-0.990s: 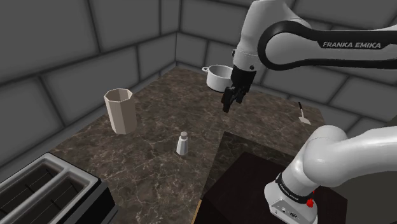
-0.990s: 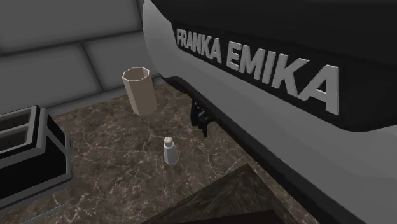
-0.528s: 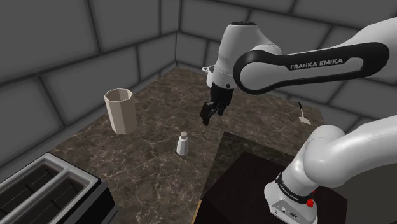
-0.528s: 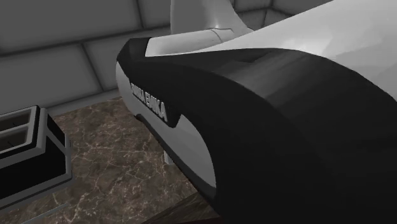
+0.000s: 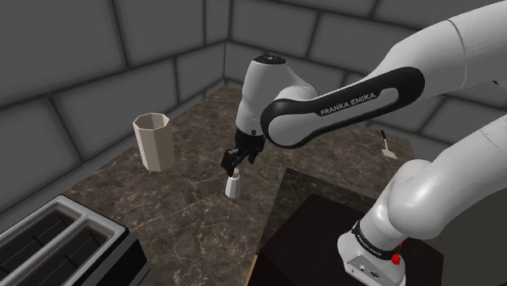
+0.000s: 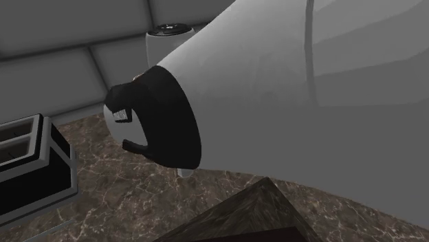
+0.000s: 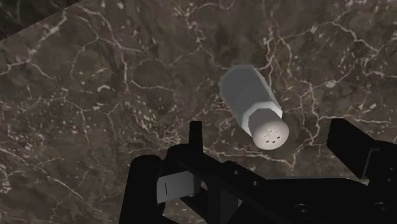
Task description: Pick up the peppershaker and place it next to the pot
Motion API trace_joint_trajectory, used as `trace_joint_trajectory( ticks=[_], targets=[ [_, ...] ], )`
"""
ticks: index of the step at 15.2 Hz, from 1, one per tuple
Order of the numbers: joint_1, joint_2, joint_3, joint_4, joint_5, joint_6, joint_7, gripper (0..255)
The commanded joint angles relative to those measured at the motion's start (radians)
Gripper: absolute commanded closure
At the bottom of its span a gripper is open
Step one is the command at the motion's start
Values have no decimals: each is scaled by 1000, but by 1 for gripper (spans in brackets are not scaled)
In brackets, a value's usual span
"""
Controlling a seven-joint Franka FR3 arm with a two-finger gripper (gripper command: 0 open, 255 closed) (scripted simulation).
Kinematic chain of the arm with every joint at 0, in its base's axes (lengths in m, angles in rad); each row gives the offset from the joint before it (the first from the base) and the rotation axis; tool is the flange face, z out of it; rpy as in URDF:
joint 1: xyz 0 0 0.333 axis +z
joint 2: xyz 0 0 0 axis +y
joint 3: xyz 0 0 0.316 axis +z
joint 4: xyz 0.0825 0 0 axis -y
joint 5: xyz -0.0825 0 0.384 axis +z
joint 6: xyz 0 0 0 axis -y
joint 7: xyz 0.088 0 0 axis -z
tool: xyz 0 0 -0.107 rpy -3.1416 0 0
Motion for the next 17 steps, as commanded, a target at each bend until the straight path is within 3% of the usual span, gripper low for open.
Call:
trace_joint_trajectory(
  ticks=[1, 8, 16, 17],
  targets=[
    [-2, 33, 12, 8, -9, 33, 17, 0],
    [-12, 117, 29, -26, -43, 147, 44, 0],
    [-12, 117, 29, -26, -43, 147, 44, 0],
    [-12, 117, 29, -26, -43, 147, 44, 255]
  ],
)
